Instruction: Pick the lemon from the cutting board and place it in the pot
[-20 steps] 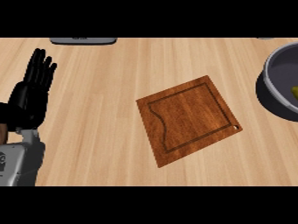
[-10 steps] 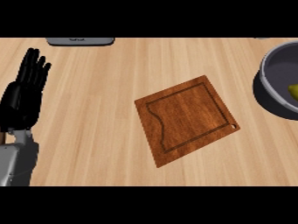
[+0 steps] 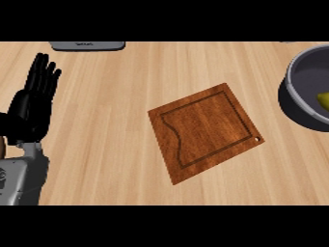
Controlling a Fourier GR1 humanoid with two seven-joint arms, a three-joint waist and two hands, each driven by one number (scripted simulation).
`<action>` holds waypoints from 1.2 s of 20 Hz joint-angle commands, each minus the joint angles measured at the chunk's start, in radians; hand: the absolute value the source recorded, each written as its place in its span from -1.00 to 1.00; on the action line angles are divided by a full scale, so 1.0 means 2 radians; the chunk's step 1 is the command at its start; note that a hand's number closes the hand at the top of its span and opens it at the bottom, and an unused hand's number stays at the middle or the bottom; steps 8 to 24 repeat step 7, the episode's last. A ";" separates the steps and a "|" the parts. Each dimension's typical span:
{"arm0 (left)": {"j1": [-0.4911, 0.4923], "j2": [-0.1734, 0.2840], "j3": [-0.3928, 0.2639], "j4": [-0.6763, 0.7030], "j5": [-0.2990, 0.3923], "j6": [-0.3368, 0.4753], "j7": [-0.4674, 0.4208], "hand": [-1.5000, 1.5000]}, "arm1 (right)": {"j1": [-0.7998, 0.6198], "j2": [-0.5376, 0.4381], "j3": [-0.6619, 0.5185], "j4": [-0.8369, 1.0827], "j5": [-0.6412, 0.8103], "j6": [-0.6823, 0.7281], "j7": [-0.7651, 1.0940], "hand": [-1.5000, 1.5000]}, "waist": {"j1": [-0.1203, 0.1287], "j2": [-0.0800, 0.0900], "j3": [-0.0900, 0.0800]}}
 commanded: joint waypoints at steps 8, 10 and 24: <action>0.006 -0.003 -0.009 -0.025 -0.008 0.004 0.022 0.00 | 0.142 0.018 -0.028 -0.120 -0.088 0.058 0.013 -1.00 | 0.002 0.000 0.000; 0.006 -0.003 -0.009 -0.025 -0.008 0.004 0.022 0.00 | 0.142 0.018 -0.028 -0.120 -0.088 0.058 0.013 -1.00 | 0.002 0.000 0.000; 0.006 -0.003 -0.009 -0.025 -0.008 0.004 0.022 0.00 | 0.142 0.018 -0.028 -0.120 -0.088 0.058 0.013 -1.00 | 0.002 0.000 0.000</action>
